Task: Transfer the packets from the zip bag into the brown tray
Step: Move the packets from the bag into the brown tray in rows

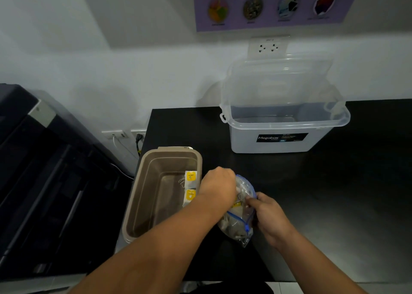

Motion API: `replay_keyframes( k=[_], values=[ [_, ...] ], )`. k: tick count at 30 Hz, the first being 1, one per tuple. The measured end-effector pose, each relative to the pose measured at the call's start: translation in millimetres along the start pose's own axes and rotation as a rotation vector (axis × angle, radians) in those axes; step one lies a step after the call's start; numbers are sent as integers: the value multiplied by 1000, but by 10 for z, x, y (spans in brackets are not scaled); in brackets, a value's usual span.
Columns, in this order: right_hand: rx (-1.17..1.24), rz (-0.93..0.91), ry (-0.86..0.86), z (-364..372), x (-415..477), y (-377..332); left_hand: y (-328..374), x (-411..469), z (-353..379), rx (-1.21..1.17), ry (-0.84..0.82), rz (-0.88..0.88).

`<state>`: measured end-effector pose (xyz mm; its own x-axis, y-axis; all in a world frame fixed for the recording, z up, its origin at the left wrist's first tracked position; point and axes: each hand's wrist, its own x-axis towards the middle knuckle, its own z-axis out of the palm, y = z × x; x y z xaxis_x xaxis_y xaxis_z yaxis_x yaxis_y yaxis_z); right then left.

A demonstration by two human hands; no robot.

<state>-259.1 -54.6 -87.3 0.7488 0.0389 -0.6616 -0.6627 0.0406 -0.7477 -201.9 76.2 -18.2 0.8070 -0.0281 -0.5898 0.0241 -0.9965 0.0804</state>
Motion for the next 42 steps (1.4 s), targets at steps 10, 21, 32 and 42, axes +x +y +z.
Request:
replay_keyframes(
  k=[10, 21, 32, 42],
  values=[
    [-17, -15, 9, 97, 32, -52, -143, -137, -119, -271, 109, 85],
    [1, 10, 32, 204, 85, 0, -847, -639, -578, -661, 268, 213],
    [55, 3, 58, 305, 66, 22, -1546, -668, -233, -962, 84, 52],
    [57, 8, 58, 309, 55, 60, -1591, -469, 332, -867, -58, -55]
  ],
)
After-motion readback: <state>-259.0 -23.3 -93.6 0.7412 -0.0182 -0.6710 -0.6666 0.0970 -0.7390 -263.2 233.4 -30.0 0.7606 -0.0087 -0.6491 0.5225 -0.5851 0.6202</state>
